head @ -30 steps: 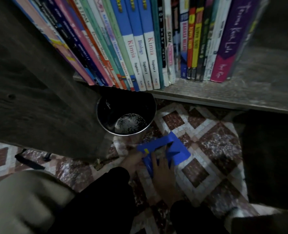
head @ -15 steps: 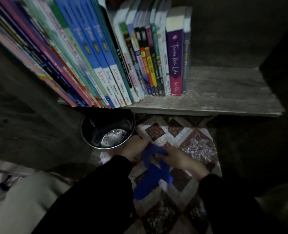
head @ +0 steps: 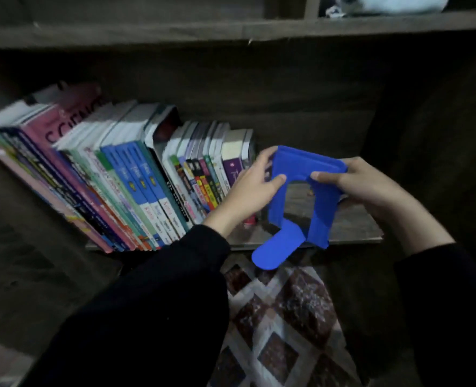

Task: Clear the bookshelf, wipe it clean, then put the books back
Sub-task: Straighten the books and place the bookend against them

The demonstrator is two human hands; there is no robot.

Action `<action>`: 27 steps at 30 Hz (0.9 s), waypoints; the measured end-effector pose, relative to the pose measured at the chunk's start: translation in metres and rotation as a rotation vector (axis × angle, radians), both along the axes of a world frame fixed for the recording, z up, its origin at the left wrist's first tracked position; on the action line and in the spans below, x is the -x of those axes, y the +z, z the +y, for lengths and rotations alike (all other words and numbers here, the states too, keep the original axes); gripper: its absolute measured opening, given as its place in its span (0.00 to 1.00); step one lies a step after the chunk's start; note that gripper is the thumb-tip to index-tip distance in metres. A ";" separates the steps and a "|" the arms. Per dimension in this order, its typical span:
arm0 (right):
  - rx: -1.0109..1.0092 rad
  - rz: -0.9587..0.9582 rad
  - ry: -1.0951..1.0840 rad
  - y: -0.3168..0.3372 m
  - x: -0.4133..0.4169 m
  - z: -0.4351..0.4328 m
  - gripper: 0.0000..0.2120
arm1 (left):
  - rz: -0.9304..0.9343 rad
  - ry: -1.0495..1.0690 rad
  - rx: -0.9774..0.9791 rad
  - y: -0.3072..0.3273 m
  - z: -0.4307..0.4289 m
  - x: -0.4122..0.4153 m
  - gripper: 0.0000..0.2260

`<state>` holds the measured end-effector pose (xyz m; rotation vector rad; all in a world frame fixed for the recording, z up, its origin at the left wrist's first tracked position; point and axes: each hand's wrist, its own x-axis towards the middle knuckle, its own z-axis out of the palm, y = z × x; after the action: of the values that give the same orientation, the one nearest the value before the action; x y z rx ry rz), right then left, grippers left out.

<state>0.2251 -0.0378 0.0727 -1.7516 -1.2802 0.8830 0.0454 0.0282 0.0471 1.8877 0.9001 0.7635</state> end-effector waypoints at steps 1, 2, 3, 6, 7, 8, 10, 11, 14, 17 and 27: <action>0.002 -0.020 -0.063 0.002 -0.005 0.005 0.05 | 0.065 0.004 -0.083 0.008 0.004 -0.004 0.23; 0.007 -0.046 -0.127 0.003 -0.009 0.010 0.04 | 0.124 0.027 -0.184 0.017 0.006 -0.006 0.21; 0.009 -0.084 -0.191 0.002 -0.013 0.015 0.03 | 0.167 0.073 -0.309 0.022 0.009 -0.005 0.19; -0.013 -0.306 -0.353 -0.010 -0.017 0.036 0.07 | 0.262 0.262 -0.684 0.032 0.019 0.000 0.17; -0.024 -0.377 -0.410 -0.015 -0.015 0.042 0.10 | 0.306 0.317 -0.727 0.030 0.025 0.002 0.17; -0.035 -0.427 -0.458 -0.020 -0.011 0.047 0.12 | 0.373 0.361 -0.721 0.028 0.031 0.003 0.19; -0.053 -0.485 -0.487 -0.029 -0.001 0.057 0.13 | 0.525 0.411 -0.635 0.019 0.041 0.004 0.23; -0.058 -0.509 -0.478 -0.034 0.003 0.061 0.13 | 0.586 0.427 -0.585 0.014 0.045 0.004 0.25; -0.047 -0.600 -0.447 -0.044 0.016 0.074 0.13 | 0.707 0.451 -0.527 0.002 0.054 0.003 0.28; -0.032 -0.637 -0.433 -0.054 0.026 0.081 0.13 | 0.782 0.448 -0.550 -0.006 0.053 0.001 0.28; -0.112 -0.289 -0.383 -0.074 -0.003 0.090 0.15 | 0.813 0.389 -0.627 -0.018 0.040 -0.009 0.31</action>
<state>0.2279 0.0522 -0.0016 -1.9936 -1.0895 0.3443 0.0545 0.0686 0.0296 2.6960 1.7137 0.5132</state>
